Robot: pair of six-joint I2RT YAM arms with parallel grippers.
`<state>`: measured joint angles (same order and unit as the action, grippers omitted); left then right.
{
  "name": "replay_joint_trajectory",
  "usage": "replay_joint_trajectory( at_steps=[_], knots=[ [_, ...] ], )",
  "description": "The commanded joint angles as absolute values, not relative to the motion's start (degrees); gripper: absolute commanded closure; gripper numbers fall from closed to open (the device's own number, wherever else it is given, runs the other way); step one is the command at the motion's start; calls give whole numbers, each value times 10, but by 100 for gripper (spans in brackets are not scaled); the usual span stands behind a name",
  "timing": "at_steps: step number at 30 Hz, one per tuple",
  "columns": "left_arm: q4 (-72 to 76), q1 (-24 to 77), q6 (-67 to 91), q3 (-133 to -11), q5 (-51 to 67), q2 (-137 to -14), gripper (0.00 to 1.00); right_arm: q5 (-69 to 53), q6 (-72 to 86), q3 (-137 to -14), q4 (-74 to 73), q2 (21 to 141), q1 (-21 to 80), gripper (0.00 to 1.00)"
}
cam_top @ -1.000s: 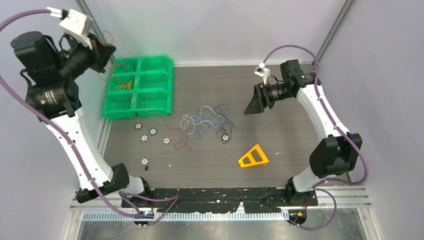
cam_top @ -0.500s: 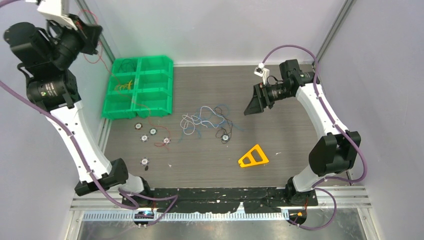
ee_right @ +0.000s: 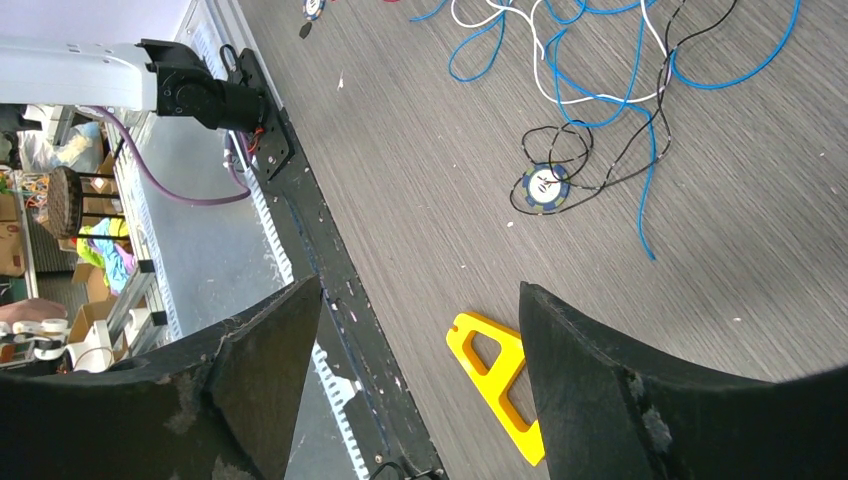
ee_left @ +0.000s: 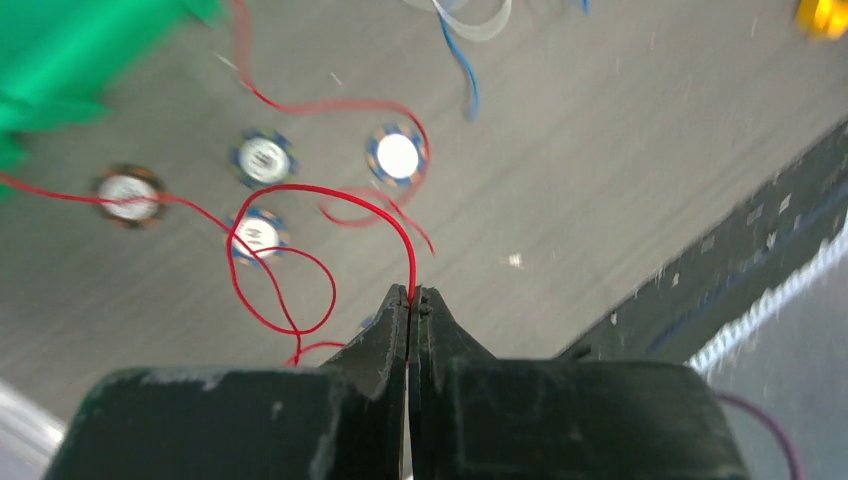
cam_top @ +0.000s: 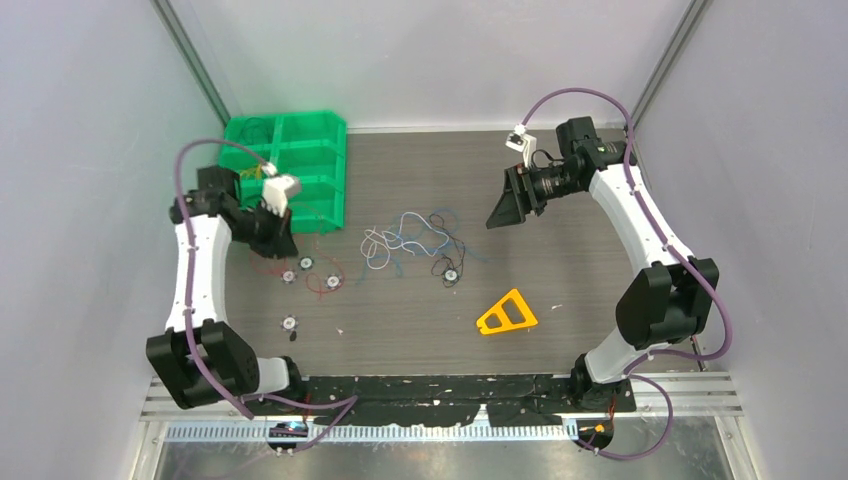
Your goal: Untangle the cables
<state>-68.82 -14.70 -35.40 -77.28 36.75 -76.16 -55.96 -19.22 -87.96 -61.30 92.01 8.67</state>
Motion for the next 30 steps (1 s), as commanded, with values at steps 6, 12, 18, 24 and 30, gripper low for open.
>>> replay_joint_trajectory(
  at_steps=[6, 12, 18, 24, 30],
  knots=[
    [-614, -78, -489, -660, 310, -807, 100, -564, -192, -880, -606, 916, 90, 22],
    [-584, -39, -575, -656, 267, -878, 79, -559, -193, -868, -607, 912, 91, 22],
    [-570, -10, -649, -652, 229, -925, 46, -554, -190, -864, -607, 909, 90, 22],
    [-553, 4, -681, -646, 211, -947, 2, -547, -190, -853, -607, 902, 89, 22],
    [-474, 32, -669, -597, 163, -950, 1, -541, -189, -852, -607, 901, 90, 22]
  ],
)
